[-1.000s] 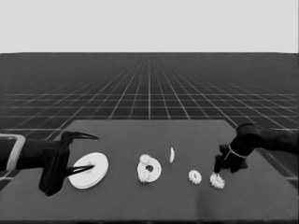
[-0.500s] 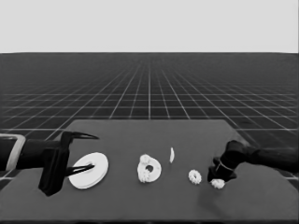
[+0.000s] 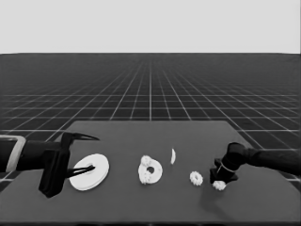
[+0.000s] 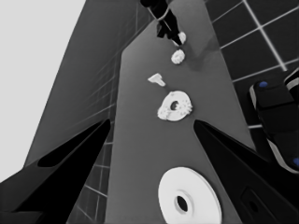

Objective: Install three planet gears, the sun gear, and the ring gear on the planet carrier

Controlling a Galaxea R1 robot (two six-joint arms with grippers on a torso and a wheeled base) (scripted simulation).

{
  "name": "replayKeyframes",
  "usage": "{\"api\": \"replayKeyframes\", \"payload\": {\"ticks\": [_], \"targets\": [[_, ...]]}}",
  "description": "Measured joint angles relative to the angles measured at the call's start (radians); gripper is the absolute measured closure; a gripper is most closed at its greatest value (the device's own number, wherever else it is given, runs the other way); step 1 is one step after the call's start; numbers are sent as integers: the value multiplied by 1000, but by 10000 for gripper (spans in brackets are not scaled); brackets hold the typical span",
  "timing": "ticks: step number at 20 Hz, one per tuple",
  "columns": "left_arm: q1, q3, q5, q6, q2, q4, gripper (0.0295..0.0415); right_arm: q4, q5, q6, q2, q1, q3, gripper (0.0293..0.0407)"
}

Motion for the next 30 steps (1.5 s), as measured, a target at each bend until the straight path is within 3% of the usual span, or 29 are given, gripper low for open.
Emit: {"api": "replayKeyframes", "payload": {"ticks": [4, 6, 8, 14, 15, 17, 19, 24, 26, 30], "targets": [[0, 0, 0, 0, 0, 0, 326, 0, 0, 0, 0, 0, 0, 388], [0, 0, 0, 0, 0, 0, 326, 107, -97, 24, -57, 138, 110, 388], [0, 0, 0, 0, 0, 0, 326, 154, -129, 28, -69, 198, 131, 388], [0, 0, 0, 0, 0, 0, 326, 179, -146, 28, -72, 227, 136, 388], [0, 0, 0, 0, 0, 0, 326, 156, -212, 335, 106, 242, 141, 388], [0, 0, 0, 0, 0, 0, 326, 169, -241, 478, 541, 255, -48, 388], [0, 0, 0, 0, 0, 0, 326, 177, -232, 438, 689, 257, -213, 388], [0, 0, 0, 0, 0, 0, 326, 181, -225, 401, 758, 257, -315, 388], [0, 0, 0, 0, 0, 0, 326, 83, -194, 365, 776, 154, -376, 388], [0, 0, 0, 0, 0, 0, 326, 41, -173, 340, 789, 108, -420, 388]]}}
